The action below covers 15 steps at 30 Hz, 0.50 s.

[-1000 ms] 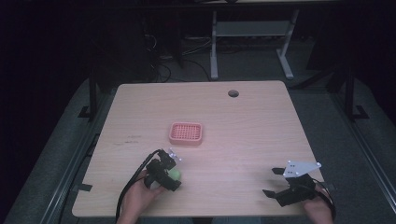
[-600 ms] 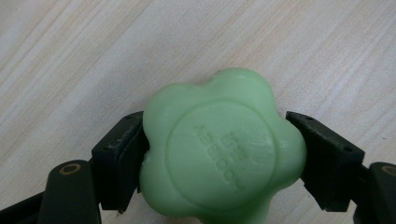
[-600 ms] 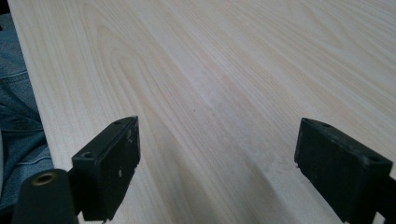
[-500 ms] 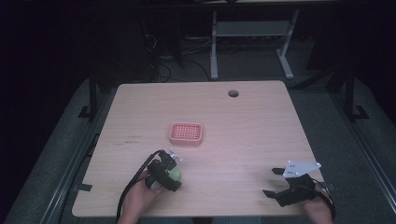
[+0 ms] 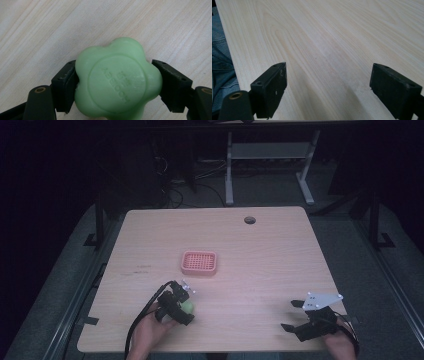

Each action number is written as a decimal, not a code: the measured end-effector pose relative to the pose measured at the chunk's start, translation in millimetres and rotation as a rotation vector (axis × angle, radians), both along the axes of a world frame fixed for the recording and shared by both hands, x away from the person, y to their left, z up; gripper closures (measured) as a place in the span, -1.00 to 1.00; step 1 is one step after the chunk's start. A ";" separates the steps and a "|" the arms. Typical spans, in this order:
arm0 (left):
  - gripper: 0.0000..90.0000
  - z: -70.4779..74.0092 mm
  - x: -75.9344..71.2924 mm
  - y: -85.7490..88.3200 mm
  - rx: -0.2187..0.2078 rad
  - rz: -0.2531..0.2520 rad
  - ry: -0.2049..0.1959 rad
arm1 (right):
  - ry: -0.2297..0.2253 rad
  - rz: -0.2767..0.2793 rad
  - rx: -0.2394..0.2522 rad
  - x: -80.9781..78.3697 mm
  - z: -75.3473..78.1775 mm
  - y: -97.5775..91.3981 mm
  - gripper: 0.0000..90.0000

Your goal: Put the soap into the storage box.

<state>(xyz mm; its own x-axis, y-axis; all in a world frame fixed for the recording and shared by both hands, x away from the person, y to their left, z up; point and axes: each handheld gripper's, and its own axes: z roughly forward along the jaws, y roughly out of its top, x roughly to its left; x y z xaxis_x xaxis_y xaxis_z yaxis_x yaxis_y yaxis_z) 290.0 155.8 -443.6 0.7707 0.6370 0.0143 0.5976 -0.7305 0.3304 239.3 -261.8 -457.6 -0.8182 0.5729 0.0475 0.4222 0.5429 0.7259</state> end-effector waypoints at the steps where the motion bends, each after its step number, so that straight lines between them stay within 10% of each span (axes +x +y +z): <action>1: -0.42 0.0 0.0 0.0 0.000 0.000 0.000 | 0.001 -0.001 0.000 -0.1 0.0 0.0 -0.69; 15: -0.41 5.9 -3.2 -5.3 -0.028 -0.004 -0.021 | -0.007 0.003 0.002 -0.2 0.0 -1.2 -0.69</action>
